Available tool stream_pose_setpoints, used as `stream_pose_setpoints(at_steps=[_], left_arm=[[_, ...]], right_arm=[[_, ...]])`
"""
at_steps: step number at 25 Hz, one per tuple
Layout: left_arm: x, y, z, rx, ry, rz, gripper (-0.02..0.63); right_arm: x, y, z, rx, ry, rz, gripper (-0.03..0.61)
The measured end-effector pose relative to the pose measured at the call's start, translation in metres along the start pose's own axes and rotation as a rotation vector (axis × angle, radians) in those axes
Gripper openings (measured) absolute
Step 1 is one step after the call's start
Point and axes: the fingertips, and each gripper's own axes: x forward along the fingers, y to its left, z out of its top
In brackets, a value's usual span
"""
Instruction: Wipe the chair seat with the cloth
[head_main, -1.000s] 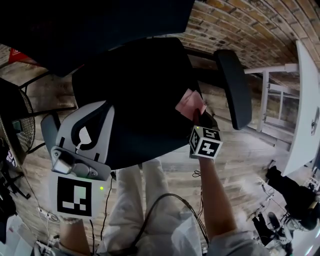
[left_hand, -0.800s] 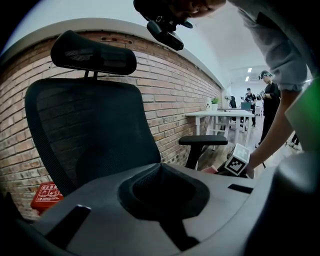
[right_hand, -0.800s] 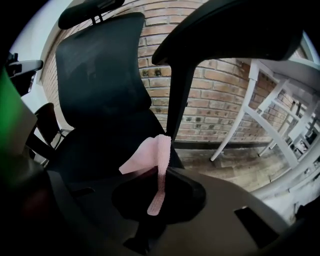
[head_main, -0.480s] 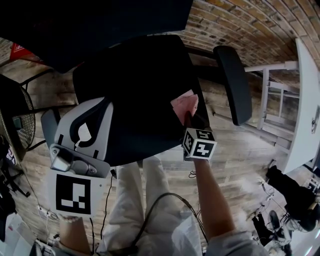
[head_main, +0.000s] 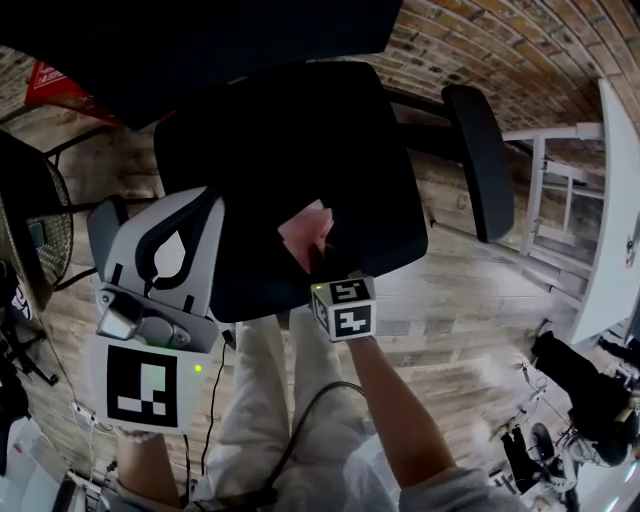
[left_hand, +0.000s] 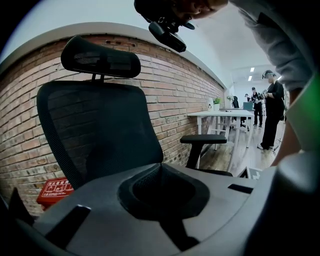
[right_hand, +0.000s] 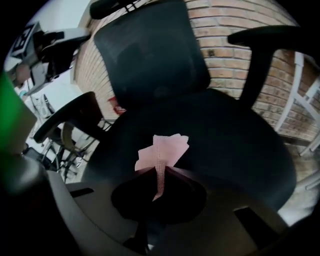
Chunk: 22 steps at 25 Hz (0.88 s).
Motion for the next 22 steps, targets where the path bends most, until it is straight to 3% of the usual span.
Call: stream_pose_setpoints(at_steps=[7,13,17,22], left_arm=[[-0.012,0.006,-0.012,-0.011,0.004,0.010,0.018],[-0.016,0.010,-0.016,-0.016,0.004,0.009,0.018],[-0.016,0.010,-0.019,-0.007,0.007,-0.002,0.018],[-0.015,0.007,-0.018,-0.011,0.004,-0.012,0.018]], right_arm=[[0.012,0.105,-0.024,-0.176,0.055,0.211,0.055],[0.013,0.164,-0.037,-0.269,0.078,0.331,0.055],[0.013,0.173,-0.041,-0.314,0.083,0.348,0.055],[0.012,0.143,-0.038,-0.323,0.081,0.280,0.055]])
